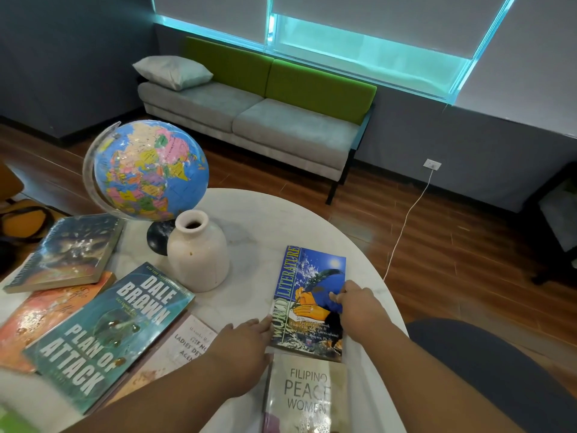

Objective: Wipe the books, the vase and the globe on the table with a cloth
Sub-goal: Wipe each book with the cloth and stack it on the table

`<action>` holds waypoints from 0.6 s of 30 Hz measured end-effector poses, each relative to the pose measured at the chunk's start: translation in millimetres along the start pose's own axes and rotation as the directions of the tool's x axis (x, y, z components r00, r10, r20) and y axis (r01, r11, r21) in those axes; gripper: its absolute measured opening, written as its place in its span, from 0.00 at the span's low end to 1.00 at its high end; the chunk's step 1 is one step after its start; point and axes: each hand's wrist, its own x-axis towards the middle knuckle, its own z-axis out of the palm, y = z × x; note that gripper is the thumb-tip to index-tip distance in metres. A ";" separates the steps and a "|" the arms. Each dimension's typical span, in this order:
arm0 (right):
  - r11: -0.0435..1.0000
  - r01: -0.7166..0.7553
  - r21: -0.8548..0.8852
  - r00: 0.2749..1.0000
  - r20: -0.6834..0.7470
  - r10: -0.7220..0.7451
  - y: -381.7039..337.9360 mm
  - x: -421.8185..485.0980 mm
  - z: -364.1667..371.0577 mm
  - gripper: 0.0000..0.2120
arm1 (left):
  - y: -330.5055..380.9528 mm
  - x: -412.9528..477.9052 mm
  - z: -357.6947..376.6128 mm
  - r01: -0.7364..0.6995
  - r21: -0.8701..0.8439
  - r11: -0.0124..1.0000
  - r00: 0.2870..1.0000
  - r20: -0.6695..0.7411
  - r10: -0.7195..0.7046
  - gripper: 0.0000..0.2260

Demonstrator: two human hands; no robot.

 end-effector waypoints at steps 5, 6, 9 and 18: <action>0.995 0.070 0.073 0.997 -0.015 -0.069 -3.3 -1.6 3.9 0.20 | 2.2 -1.0 -0.2 -0.005 0.007 1.000 1.000 -0.009 0.005 0.25; 0.988 0.041 0.151 0.999 -0.032 -0.036 0.9 0.3 7.2 0.15 | 1.9 -1.1 0.1 -0.006 0.011 1.000 1.000 -0.006 0.006 0.26; 0.969 -0.060 0.239 0.995 -0.067 0.078 2.5 0.2 8.7 0.08 | 1.1 -1.0 0.7 -0.005 0.011 1.000 1.000 -0.004 0.005 0.26; 0.962 -0.029 0.272 0.994 -0.094 0.056 -5.7 -4.0 12.2 0.07 | 3.7 -2.1 -1.1 -0.004 0.001 1.000 1.000 0.001 0.004 0.26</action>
